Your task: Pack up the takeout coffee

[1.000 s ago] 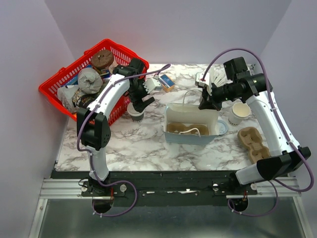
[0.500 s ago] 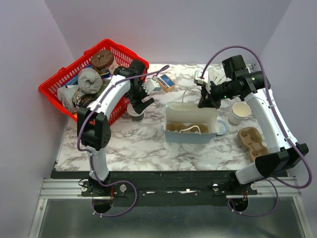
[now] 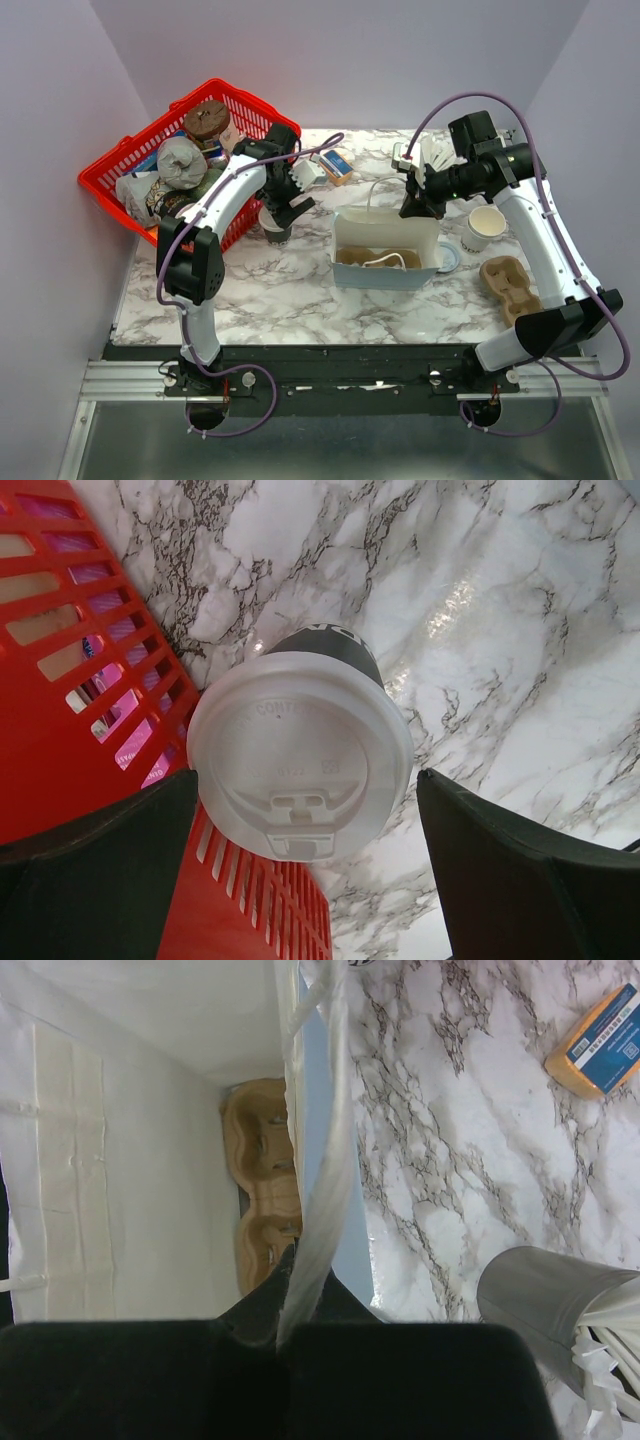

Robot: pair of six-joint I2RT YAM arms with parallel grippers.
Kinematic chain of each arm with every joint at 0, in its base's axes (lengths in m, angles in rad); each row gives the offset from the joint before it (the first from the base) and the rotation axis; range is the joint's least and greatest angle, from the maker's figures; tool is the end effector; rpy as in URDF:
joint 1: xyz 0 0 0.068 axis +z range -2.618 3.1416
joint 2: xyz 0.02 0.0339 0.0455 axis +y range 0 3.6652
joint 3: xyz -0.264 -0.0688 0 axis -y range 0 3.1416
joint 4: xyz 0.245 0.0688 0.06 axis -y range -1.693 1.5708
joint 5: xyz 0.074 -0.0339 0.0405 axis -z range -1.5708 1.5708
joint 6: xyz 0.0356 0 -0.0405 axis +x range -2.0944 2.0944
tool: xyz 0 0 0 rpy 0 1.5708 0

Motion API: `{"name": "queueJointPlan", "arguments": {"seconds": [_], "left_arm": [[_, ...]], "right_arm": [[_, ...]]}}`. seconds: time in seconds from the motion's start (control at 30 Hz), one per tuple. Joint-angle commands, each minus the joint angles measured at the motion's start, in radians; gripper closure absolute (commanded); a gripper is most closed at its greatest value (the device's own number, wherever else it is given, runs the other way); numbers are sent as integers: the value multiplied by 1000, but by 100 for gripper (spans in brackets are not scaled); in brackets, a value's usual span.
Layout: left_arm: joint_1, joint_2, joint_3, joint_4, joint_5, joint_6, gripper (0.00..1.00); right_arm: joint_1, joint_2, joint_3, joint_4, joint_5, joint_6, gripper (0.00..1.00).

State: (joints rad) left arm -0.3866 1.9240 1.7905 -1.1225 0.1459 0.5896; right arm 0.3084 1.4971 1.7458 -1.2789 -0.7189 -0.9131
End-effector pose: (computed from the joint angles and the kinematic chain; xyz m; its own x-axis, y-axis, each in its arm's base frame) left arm 0.3648 -0.1541 0.2842 -0.5014 0.7981 -0.3342 0.8344 0.5482 0.0573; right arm 0.2550 0.1058 0.4088 -0.0631 -0.6451 -0.7615 -0.9836 0.1695 -0.0621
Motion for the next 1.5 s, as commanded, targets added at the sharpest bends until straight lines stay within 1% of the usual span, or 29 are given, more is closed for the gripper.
{"name": "queueJointPlan", "arguments": {"seconds": [0.0, 0.3, 0.53, 0.87, 1.07, 1.27, 1.47], "left_arm": [[-5, 0, -16, 13, -14, -22, 2], [-31, -40, -42, 1, 18, -60, 2], [-43, -52, -36, -22, 26, -122, 3], [-57, -117, 10, 23, 15, -137, 2], [-58, -79, 17, 9, -28, -117, 2], [-57, -50, 18, 18, -55, -137, 2], [-54, -30, 21, 23, -46, -143, 2]], "right_arm": [[3, -11, -5, -10, -13, 11, 99], [3, -15, -16, -8, -10, 13, 99], [3, -15, -19, -7, -11, 14, 99], [3, -11, -17, -5, -16, 17, 100], [3, -9, -15, -4, -16, 17, 99], [3, -14, -22, -4, -11, 17, 99], [3, -14, -23, -4, -8, 17, 99]]}}
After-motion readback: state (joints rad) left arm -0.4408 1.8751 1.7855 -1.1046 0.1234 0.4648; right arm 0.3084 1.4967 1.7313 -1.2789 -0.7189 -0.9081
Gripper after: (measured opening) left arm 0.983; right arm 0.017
